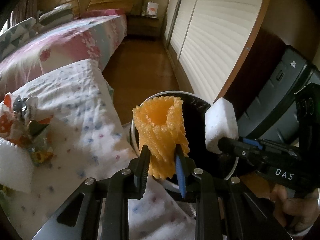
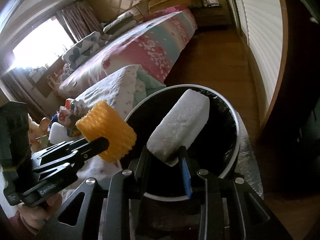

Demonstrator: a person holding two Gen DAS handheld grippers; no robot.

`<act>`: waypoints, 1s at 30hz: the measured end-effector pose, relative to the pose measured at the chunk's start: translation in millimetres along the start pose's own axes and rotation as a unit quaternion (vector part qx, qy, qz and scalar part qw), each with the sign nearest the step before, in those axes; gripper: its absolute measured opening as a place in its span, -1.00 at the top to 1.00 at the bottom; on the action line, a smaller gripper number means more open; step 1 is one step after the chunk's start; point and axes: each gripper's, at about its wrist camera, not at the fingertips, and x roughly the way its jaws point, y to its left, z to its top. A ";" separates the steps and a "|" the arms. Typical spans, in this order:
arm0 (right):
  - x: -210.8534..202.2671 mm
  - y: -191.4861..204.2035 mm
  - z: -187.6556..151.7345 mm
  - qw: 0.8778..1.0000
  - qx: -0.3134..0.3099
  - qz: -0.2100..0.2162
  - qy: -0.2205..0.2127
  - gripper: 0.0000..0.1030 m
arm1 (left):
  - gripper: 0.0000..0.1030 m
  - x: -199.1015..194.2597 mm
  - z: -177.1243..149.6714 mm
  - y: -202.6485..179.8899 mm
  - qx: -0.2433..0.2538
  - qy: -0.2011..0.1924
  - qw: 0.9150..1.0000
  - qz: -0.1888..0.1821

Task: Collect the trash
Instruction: 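Carry the tissue and orange mesh cup over the black trash bin with both tools, then open the right tool over the bin while the left tool releases the mesh cup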

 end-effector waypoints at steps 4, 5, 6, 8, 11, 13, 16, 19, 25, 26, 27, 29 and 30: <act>1.8 -5.7 3.5 1.000 0.007 -0.004 0.002 0.25 | 0.39 6.2 3.8 -2.1 0.006 0.002 1.000 0.004; 1.9 -7.4 3.8 1.000 0.010 -0.007 0.003 0.14 | 0.30 6.0 3.9 -2.7 0.007 0.002 1.000 0.006; 1.3 -9.8 3.8 1.000 0.014 -0.008 0.003 0.08 | 0.23 5.5 3.4 -2.7 0.008 0.000 1.000 0.007; 0.4 -12.5 4.1 1.000 0.020 -0.010 0.000 0.00 | 0.03 1.8 0.7 -2.1 0.006 -0.004 1.000 0.011; -3.6 -15.4 2.9 1.000 0.030 -0.009 -0.006 -0.06 | -0.06 -6.4 -5.1 1.0 0.000 -0.008 1.000 0.010; -7.1 -14.0 1.5 0.999 0.033 -0.008 -0.013 -0.08 | -0.14 -12.8 -10.3 3.7 -0.004 -0.014 1.000 0.011; -15.8 -8.8 -2.5 0.999 0.036 -0.006 -0.029 -0.25 | -0.14 -26.9 -21.2 9.6 -0.016 -0.022 1.000 0.013; -21.9 1.5 -7.7 0.999 0.033 -0.001 -0.038 -0.35 | -0.14 -47.4 -35.2 17.5 -0.031 -0.035 0.999 0.017; -22.0 40.1 -23.0 0.999 0.012 0.020 -0.047 -0.59 | -0.15 -90.9 -73.8 45.9 -0.071 -0.056 0.995 0.047; -19.9 48.6 -25.6 0.999 0.007 0.026 -0.047 -0.61 | -0.15 -97.3 -79.5 51.4 -0.079 -0.059 0.994 0.053; -18.5 54.9 -27.8 0.998 0.003 0.030 -0.046 -0.63 | -0.15 -104.7 -85.1 56.9 -0.088 -0.062 0.992 0.059; -14.3 70.0 -32.9 0.998 -0.008 0.038 -0.046 -0.66 | -0.15 -118.9 -95.1 66.4 -0.100 -0.069 0.990 0.072; -12.0 76.9 -35.4 0.998 -0.012 0.044 -0.044 -0.66 | -0.15 -125.9 -100.0 71.4 -0.106 -0.072 0.989 0.079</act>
